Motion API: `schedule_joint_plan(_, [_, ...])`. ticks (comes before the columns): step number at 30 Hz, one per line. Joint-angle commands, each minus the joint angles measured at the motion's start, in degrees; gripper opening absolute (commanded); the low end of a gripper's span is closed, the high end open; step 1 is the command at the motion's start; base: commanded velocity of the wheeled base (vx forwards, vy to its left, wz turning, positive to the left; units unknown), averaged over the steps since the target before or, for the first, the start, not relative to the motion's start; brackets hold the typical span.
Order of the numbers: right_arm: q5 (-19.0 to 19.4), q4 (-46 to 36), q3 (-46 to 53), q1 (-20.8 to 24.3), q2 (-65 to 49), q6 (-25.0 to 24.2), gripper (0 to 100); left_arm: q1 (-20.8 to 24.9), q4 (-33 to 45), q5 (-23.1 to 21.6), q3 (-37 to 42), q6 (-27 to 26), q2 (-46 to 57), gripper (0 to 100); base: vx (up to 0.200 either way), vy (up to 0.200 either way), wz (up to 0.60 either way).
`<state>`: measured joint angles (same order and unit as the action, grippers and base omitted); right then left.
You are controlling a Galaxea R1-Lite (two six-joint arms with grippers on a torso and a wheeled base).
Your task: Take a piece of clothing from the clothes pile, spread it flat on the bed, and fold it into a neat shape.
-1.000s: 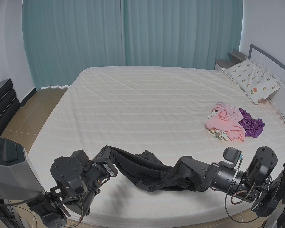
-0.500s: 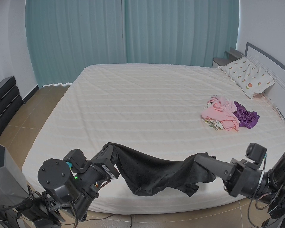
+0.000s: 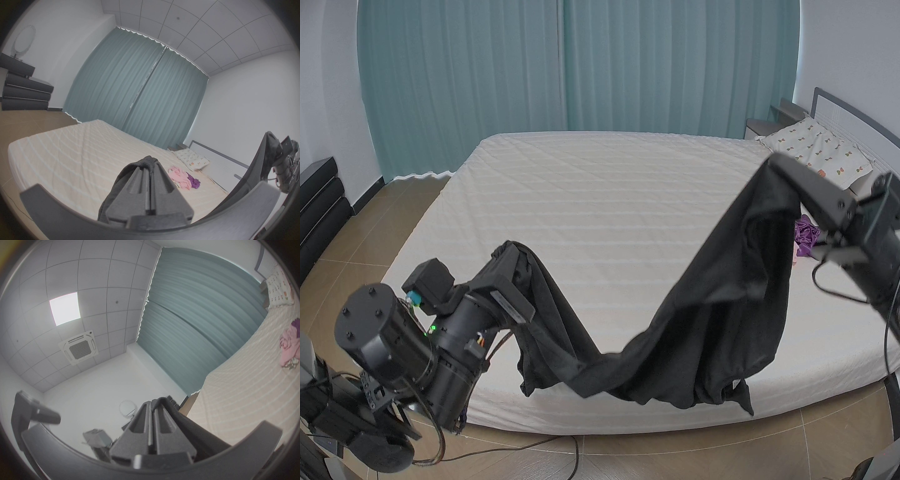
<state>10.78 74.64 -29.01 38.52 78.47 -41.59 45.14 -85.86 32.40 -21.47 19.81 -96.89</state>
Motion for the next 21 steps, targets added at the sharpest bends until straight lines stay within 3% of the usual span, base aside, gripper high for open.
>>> schedule_joint_plan(1, [-0.1,-16.5,-25.0,-16.0,5.6,-3.7,0,-9.3,9.0,0.0,-14.3,-2.0,1.1,0,0.000,0.000,0.00])
schedule_joint_plan(4, [-1.4,-16.7,-32.8,-20.5,14.2,-3.5,0,-11.7,12.2,0.0,-17.1,-1.9,0.4,0,0.000,0.000,0.00])
schedule_joint_plan(7, [-2.6,-17.9,-39.6,-21.9,20.6,-2.3,0,-12.3,14.7,0.0,-17.2,-1.6,0.3,0,0.133,0.000,0.00])
schedule_joint_plan(9, [-2.9,-18.4,-40.7,-22.1,21.9,-1.7,0,-12.3,14.8,0.0,-17.0,-1.5,0.2,0,0.200,0.000,0.00])
schedule_joint_plan(13, [-3.8,-18.8,-41.7,-22.0,27.9,4.2,0,-12.5,15.4,0.0,-16.9,-0.9,-1.5,0,0.200,0.000,0.00])
schedule_joint_plan(16, [-6.3,-19.6,-45.1,-21.9,30.0,6.4,0,-12.4,16.7,0.0,-16.8,-0.8,-3.0,0,0.200,0.000,0.00])
schedule_joint_plan(21, [-6.9,-23.8,-51.4,-21.1,31.4,9.1,0,-12.1,17.4,0.0,-16.5,0.5,-3.6,0,0.200,0.000,0.00])
